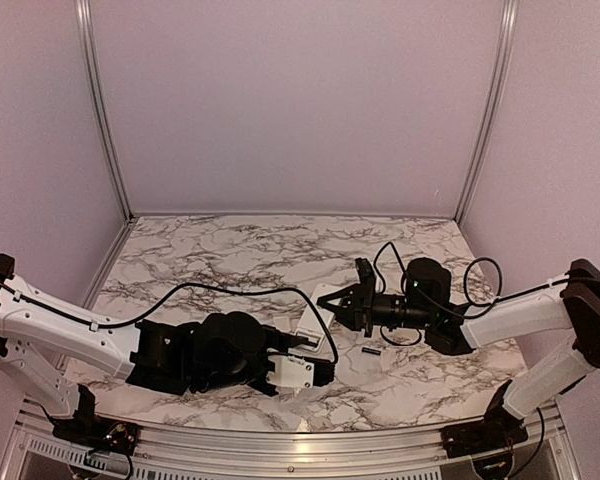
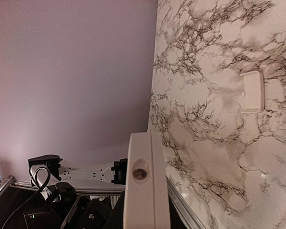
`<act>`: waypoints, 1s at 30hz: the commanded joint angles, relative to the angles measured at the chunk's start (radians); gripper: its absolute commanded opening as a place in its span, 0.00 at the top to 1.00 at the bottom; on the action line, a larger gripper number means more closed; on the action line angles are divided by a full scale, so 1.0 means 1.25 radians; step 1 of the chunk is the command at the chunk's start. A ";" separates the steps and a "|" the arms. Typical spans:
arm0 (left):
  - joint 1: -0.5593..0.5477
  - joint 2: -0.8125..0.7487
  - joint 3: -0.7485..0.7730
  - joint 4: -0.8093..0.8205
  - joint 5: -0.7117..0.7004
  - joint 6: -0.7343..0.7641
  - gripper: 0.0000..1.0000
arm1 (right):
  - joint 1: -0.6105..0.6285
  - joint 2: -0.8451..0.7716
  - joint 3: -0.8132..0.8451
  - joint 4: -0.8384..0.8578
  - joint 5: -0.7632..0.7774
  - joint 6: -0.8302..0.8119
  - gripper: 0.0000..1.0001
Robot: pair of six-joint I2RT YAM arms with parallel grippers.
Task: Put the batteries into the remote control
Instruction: Press the battery in the battery compartment.
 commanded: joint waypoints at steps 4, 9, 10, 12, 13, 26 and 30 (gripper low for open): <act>-0.010 0.017 0.011 -0.022 -0.003 0.018 0.65 | 0.010 0.008 -0.010 0.074 -0.006 0.060 1.00; -0.010 0.016 0.005 -0.022 -0.016 0.019 0.67 | 0.009 0.008 -0.014 0.079 -0.008 0.067 1.00; -0.009 0.017 0.006 -0.021 -0.016 0.021 0.67 | 0.009 0.008 -0.014 0.079 -0.008 0.068 1.00; -0.009 0.019 0.007 -0.021 -0.018 0.025 0.67 | 0.010 0.012 -0.013 0.080 -0.010 0.070 1.00; -0.010 0.021 0.009 -0.022 -0.018 0.030 0.67 | 0.010 0.014 -0.012 0.082 -0.011 0.071 1.00; -0.010 0.047 0.039 -0.069 -0.028 0.070 0.79 | 0.014 0.044 -0.007 0.086 -0.027 0.089 1.00; -0.009 0.052 0.046 -0.082 -0.028 0.070 0.83 | 0.014 0.052 -0.008 0.096 -0.030 0.095 1.00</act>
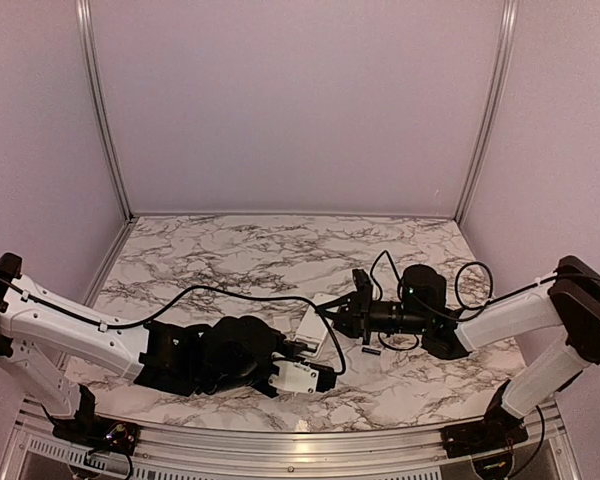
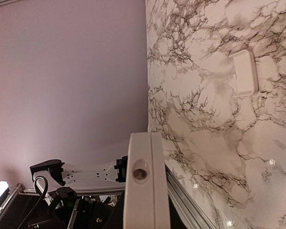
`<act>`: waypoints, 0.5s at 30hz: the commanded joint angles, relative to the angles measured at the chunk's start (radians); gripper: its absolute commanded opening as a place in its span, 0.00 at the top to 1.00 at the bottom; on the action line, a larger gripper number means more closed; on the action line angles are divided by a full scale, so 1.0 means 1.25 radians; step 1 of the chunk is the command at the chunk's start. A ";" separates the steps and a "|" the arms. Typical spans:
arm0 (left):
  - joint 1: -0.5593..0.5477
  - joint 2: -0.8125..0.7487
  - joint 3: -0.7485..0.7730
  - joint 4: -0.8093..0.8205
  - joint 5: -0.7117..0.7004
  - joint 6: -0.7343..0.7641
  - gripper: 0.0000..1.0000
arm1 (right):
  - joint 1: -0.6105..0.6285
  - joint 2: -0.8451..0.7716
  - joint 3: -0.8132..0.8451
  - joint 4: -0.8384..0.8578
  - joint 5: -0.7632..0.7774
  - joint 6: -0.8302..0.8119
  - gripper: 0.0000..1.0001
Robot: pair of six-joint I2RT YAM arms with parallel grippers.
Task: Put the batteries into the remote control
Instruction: Press the battery in the battery compartment.
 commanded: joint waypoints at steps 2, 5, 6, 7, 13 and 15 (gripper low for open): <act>-0.005 0.018 0.021 -0.036 0.000 0.010 0.86 | 0.009 0.012 0.009 0.059 -0.018 0.020 1.00; -0.005 0.019 0.022 -0.035 0.000 0.003 0.81 | 0.009 0.013 0.006 0.066 -0.017 0.021 1.00; -0.005 0.018 0.023 -0.031 0.000 -0.002 0.73 | 0.008 0.012 0.005 0.068 -0.017 0.019 1.00; -0.005 0.014 0.024 -0.026 0.000 -0.010 0.63 | 0.008 0.012 0.004 0.068 -0.014 0.017 1.00; 0.003 -0.038 0.042 -0.017 0.065 -0.088 0.35 | -0.044 0.000 -0.020 0.079 -0.019 -0.030 1.00; 0.010 -0.056 0.044 -0.010 0.093 -0.121 0.31 | -0.080 -0.014 -0.032 0.071 -0.027 -0.055 1.00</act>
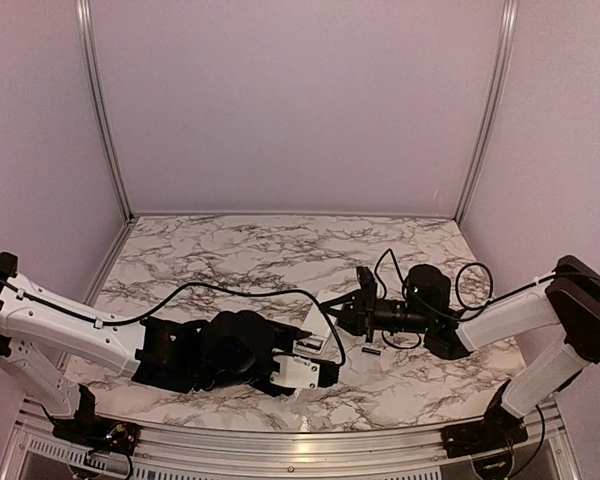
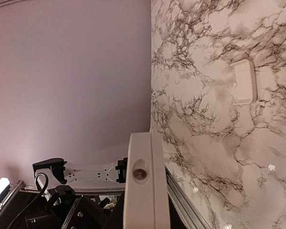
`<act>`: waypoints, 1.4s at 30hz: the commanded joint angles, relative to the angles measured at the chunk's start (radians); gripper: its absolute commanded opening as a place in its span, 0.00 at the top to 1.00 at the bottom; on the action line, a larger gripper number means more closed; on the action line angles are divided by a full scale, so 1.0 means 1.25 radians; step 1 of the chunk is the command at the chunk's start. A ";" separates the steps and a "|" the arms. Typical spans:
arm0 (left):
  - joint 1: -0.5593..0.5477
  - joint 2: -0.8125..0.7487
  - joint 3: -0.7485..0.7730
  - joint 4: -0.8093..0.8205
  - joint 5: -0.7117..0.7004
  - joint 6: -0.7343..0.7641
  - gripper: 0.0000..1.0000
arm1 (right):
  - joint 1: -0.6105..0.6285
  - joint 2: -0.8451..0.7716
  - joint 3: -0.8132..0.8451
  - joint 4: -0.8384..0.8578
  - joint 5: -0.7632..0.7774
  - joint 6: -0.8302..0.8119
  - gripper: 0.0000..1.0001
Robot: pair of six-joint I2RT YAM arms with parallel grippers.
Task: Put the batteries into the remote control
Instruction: Press the battery in the battery compartment, then pick up the battery from the center of the board.
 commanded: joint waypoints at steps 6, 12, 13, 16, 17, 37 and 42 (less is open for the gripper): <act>0.054 -0.061 0.078 -0.022 0.147 -0.173 0.27 | -0.177 -0.107 -0.045 -0.045 -0.034 -0.170 1.00; 0.111 0.016 0.189 -0.192 0.321 -0.195 0.28 | -0.322 -0.221 -0.057 -0.138 -0.065 -0.275 1.00; 0.129 0.035 0.216 -0.206 0.370 -0.202 0.29 | -0.342 -0.240 -0.057 -0.158 -0.069 -0.294 1.00; 0.153 0.111 0.275 -0.243 0.425 -0.199 0.30 | -0.407 -0.283 -0.061 -0.214 -0.093 -0.338 1.00; 0.154 0.139 0.301 -0.258 0.427 -0.188 0.30 | -0.427 -0.295 -0.065 -0.221 -0.104 -0.351 1.00; 0.200 0.599 0.772 -0.464 0.515 -0.144 0.58 | -0.563 -0.438 -0.076 -0.386 -0.137 -0.541 1.00; 0.203 0.650 0.821 -0.467 0.506 -0.143 0.59 | -0.603 -0.442 -0.067 -0.432 -0.136 -0.566 1.00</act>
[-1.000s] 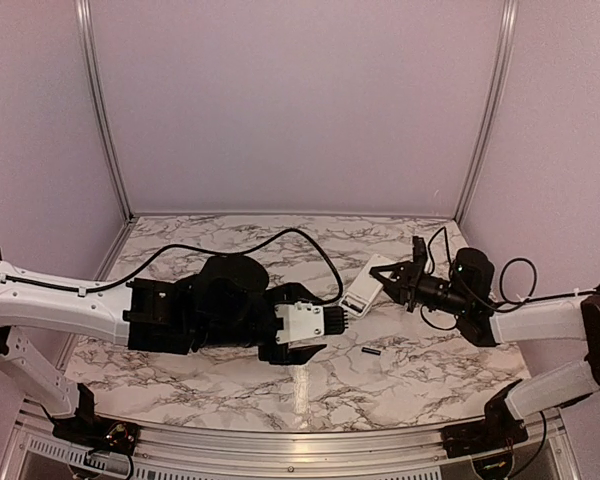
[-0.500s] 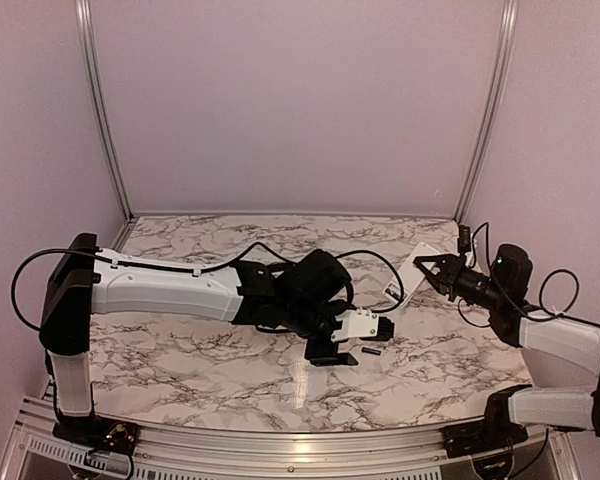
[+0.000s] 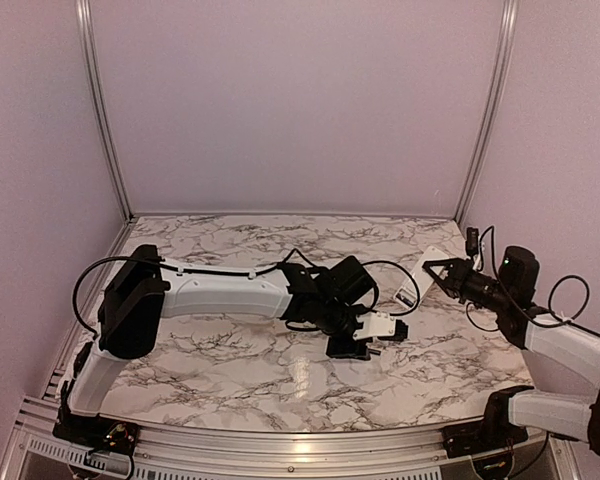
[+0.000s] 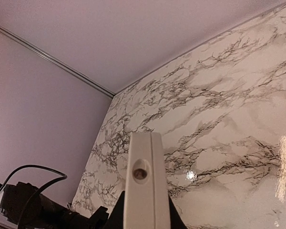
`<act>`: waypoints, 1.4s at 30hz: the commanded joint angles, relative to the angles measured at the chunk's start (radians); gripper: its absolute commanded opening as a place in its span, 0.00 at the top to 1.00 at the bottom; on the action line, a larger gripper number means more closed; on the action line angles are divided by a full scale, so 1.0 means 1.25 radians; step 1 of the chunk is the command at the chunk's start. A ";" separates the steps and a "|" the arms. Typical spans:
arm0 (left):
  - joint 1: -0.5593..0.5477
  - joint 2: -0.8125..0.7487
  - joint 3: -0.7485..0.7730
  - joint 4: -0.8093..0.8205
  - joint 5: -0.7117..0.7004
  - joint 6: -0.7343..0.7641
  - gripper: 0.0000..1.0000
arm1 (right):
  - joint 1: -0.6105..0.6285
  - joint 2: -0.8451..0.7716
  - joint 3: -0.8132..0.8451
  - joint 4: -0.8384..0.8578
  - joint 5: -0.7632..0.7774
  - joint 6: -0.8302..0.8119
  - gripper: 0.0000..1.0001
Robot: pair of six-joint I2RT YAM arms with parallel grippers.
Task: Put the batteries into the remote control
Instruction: Pick up the battery from the center of the board.
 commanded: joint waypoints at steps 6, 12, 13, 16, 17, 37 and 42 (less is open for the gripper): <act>0.010 0.092 0.105 -0.038 0.001 -0.004 0.62 | -0.087 -0.013 0.022 -0.064 -0.009 -0.051 1.00; 0.014 0.142 0.156 -0.038 -0.002 -0.016 0.62 | -0.109 -0.009 0.031 -0.097 -0.003 -0.074 1.00; 0.015 0.151 0.163 -0.039 -0.001 -0.017 0.63 | -0.111 -0.008 0.034 -0.107 0.001 -0.081 1.00; 0.015 0.170 0.179 -0.040 0.000 -0.018 0.64 | -0.118 -0.006 0.035 -0.118 0.005 -0.092 1.00; 0.016 0.176 0.183 -0.040 -0.002 -0.019 0.64 | -0.119 -0.004 0.035 -0.122 0.005 -0.094 1.00; 0.023 0.175 0.169 -0.111 -0.099 -0.057 0.91 | -0.136 0.023 0.042 -0.134 0.001 -0.117 1.00; 0.024 0.168 0.165 -0.175 -0.128 -0.068 1.00 | -0.136 0.027 0.041 -0.132 0.002 -0.116 1.00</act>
